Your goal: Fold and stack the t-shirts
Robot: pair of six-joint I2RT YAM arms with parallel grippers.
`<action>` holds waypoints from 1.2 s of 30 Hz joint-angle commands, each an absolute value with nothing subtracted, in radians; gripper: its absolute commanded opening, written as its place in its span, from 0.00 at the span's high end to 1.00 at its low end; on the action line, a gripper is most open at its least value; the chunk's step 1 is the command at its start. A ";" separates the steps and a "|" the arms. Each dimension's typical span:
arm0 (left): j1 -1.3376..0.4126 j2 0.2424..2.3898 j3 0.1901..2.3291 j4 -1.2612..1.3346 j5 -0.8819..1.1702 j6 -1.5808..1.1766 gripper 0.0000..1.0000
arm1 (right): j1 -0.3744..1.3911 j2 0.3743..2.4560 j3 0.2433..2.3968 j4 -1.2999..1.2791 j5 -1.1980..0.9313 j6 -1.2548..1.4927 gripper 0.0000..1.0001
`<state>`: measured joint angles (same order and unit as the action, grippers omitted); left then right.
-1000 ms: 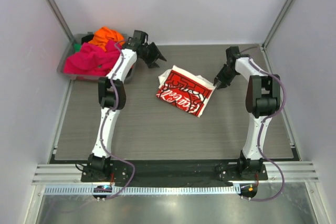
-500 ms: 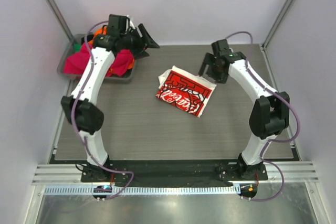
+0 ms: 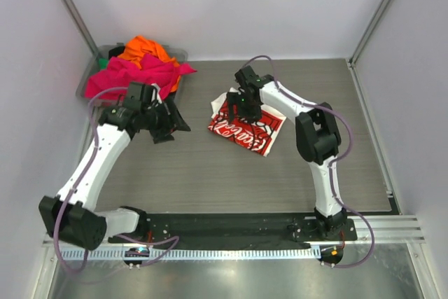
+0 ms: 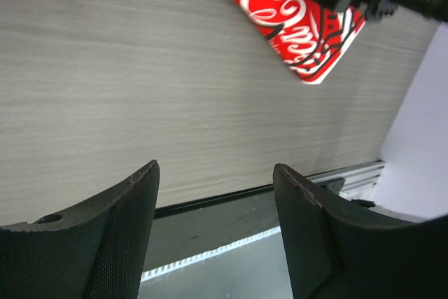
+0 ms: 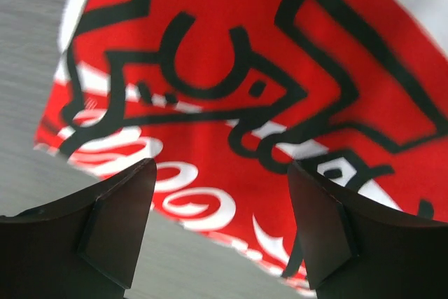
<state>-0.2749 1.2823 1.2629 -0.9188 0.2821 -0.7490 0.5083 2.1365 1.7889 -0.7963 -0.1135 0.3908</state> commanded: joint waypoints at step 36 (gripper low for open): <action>-0.275 0.853 0.968 -0.976 0.035 -0.541 0.29 | -0.176 2.709 2.463 -0.615 0.218 0.973 0.16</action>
<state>-0.2749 0.8600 0.9745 -1.0176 0.0303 -0.5591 -0.1471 2.6232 2.4035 -0.5682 0.0990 0.9688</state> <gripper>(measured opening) 0.708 0.842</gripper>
